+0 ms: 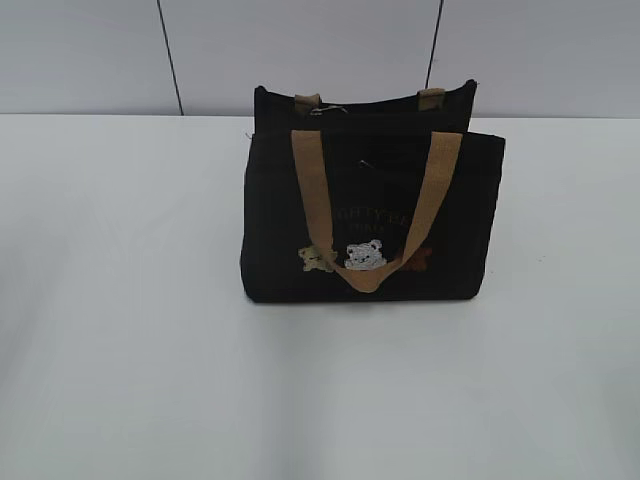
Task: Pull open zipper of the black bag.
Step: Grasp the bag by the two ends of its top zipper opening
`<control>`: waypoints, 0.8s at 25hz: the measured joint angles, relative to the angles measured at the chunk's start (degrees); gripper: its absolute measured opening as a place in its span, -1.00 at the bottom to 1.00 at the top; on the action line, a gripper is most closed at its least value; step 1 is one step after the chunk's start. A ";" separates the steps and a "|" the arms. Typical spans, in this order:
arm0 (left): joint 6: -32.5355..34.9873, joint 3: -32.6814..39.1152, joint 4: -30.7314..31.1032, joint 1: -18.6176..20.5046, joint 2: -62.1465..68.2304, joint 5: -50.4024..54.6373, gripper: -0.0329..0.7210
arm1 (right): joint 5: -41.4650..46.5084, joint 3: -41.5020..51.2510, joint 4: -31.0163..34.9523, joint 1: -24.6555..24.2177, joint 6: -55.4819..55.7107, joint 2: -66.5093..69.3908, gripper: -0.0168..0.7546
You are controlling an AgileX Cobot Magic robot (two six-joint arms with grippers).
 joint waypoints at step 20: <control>-20.55 -1.60 22.39 -5.81 62.40 -73.09 0.19 | 0.00 0.00 -0.05 0.00 0.00 0.00 0.16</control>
